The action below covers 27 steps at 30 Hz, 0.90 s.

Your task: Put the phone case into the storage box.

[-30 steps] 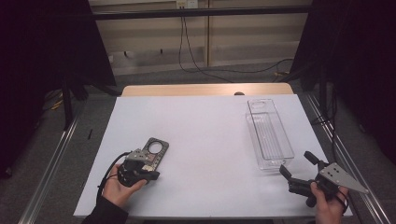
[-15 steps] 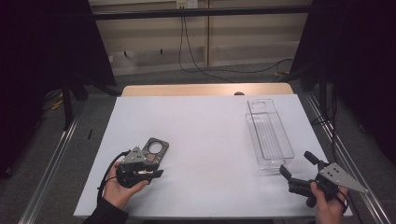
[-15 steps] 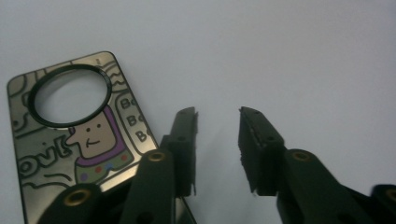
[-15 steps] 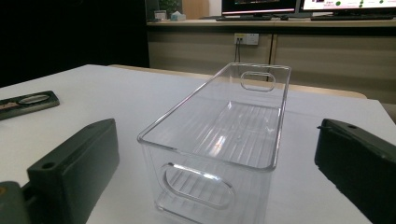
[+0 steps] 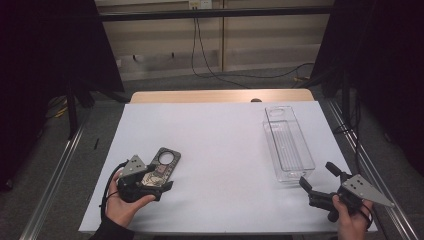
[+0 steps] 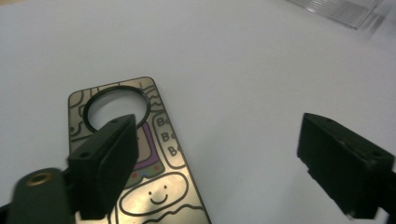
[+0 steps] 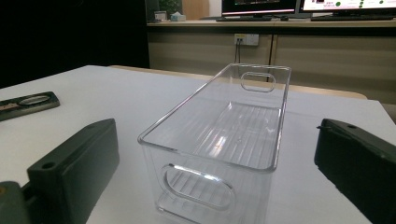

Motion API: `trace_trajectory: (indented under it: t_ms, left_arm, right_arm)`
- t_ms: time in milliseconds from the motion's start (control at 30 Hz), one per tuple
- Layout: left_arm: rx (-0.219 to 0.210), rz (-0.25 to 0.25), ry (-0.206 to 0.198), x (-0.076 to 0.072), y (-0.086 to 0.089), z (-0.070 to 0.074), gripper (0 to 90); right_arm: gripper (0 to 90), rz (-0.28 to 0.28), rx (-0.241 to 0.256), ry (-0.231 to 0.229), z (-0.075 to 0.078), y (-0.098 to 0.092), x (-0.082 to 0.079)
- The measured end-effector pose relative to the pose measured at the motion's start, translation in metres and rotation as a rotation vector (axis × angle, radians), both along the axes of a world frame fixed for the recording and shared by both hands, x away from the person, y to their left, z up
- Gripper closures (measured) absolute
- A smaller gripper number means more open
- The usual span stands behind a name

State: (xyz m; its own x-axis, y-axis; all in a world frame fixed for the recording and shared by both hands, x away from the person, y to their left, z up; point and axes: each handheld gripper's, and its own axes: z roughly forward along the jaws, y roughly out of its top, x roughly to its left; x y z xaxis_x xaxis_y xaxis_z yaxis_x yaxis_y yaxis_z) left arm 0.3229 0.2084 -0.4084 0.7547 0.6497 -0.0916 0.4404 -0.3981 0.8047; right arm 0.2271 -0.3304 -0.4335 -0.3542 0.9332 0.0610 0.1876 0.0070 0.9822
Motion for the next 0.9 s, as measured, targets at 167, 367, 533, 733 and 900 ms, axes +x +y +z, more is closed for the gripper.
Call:
trace_trajectory:
  t_ms: [167, 367, 533, 733, 900]
  left_arm:
    - [-0.018, 0.046, 0.005, 0.002, 0.006, 0.0, 5.0]
    - [-0.006, 0.126, 0.016, 0.009, 0.014, 0.005, 4.3]
    - [0.011, 0.169, 0.023, 0.017, 0.022, 0.008, 4.9]
    - [0.069, 0.143, 0.081, 0.028, 0.024, 0.002, 5.7]
    - [0.119, 0.155, 0.102, 0.037, 0.02, 0.001, 6.0]
  right_arm:
    - [0.0, 0.001, 0.001, 0.003, 0.0, -0.001, 0.0]
    - [0.0, 0.003, 0.003, 0.001, 0.0, 0.0, 0.0]
    - [0.0, 0.002, 0.005, 0.0, 0.0, 0.0, 0.0]
    - [0.0, 0.006, -0.001, -0.001, 0.0, 0.0, 0.001]
    - [0.0, 0.005, 0.002, 0.002, 0.0, 0.0, 0.001]
